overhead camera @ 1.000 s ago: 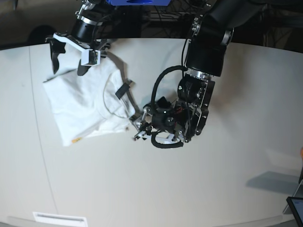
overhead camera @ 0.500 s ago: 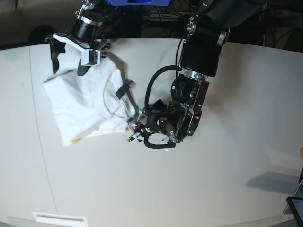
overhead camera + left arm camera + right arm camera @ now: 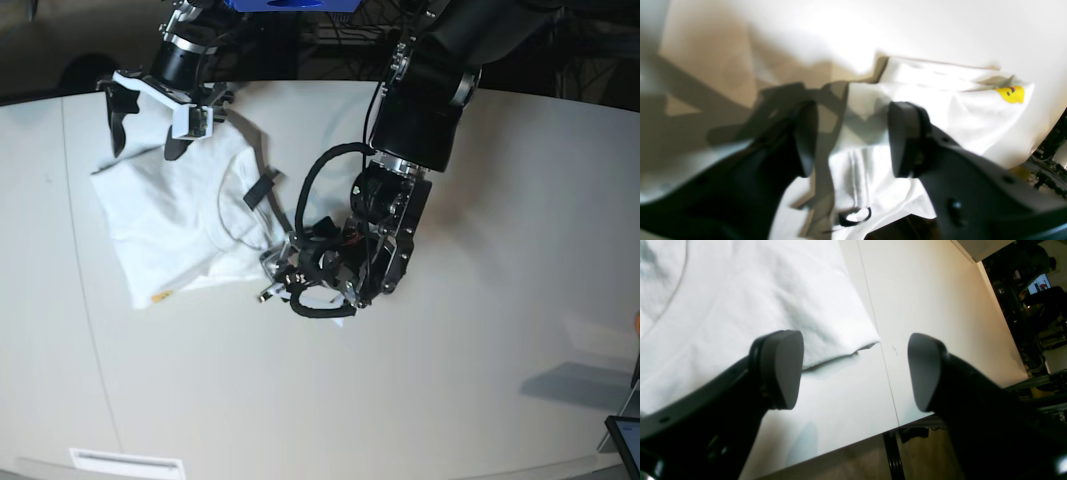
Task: Fold the T-shirt properly
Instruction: 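Drag the hem corner with the left gripper to straighten the shirt, then pull the shirt edge with the left gripper to square the folded shirt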
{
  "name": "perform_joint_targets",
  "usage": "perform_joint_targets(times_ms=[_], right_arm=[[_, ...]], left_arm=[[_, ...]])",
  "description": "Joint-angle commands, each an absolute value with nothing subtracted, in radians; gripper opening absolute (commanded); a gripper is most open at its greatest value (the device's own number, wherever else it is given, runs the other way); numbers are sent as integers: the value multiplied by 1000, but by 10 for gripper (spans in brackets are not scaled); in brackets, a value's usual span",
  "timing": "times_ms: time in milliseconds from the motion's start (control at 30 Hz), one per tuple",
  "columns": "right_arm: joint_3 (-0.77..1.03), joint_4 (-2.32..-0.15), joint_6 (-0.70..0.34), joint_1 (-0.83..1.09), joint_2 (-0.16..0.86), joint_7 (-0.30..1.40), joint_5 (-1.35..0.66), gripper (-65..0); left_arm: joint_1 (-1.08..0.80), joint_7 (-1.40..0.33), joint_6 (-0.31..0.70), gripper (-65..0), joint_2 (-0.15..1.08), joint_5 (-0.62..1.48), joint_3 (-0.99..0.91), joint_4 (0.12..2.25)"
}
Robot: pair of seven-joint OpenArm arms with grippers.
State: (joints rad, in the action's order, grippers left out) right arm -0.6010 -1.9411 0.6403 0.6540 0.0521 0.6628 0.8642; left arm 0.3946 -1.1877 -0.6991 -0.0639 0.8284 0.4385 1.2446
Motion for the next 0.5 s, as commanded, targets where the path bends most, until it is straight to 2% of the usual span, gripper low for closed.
perform_joint_targets(times_ms=[0,133,300,400,467], right_arm=[[-811,-1980,596,707,-35,642,845,-187],[-811,-1980,596,707,-35,642,845,-187],[-811,-1980,595,705,-35,642,845,-187],[-809,-1979,595,705,-35,642,845,-187],[-809,-1979,595,705,-35,642,845,-187]], left_arm=[[409,-1179,-698,-405,-70,823,438,1239],[409,-1170,-698,-529,-70,823,438,1230],[410,-1171,-698,-590,-70,826,437,1239],[410,-1171,-698,-650,-70,823,437,1254],[410,-1171,-698,-650,-70,825,437,1276]])
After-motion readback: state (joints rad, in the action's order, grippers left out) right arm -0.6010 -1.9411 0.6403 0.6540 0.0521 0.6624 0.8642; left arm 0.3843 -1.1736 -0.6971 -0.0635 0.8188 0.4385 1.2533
